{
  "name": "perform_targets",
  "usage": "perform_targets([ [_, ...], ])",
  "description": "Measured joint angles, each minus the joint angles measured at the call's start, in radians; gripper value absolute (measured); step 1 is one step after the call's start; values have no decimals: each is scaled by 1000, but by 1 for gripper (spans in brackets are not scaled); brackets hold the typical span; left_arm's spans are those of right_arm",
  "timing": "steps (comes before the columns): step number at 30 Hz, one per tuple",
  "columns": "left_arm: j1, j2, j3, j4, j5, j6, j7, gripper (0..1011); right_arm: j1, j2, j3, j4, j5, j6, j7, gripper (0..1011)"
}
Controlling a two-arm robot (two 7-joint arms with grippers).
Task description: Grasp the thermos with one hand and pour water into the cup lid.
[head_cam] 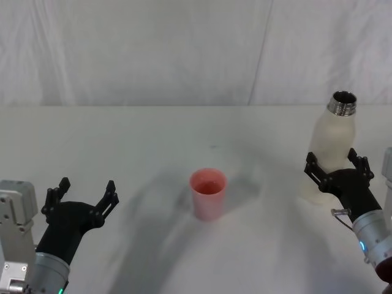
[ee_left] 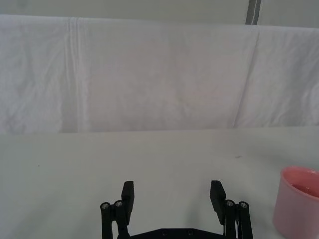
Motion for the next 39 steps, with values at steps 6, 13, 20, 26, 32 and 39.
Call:
perform_targets([
  [6, 0, 0, 0, 0, 0, 0, 0, 1001, 23, 2, -4, 25, -1, 0, 5, 1002],
  [13, 0, 0, 0, 0, 0, 0, 0, 1001, 43, 5, -7, 47, -3, 0, 8, 1002],
  [20, 0, 0, 0, 0, 0, 0, 0, 1001, 46, 6, -8, 51, -4, -1, 9, 1002],
  [26, 0, 0, 0, 0, 0, 0, 0, 1001, 46, 5, -7, 51, -4, -1, 9, 1002],
  [32, 0, 0, 0, 0, 0, 0, 0, 1001, 45, 5, -7, 51, -4, -1, 9, 985],
  [39, 0, 0, 0, 0, 0, 0, 0, 1001, 45, 5, -7, 50, -4, 0, 9, 949],
])
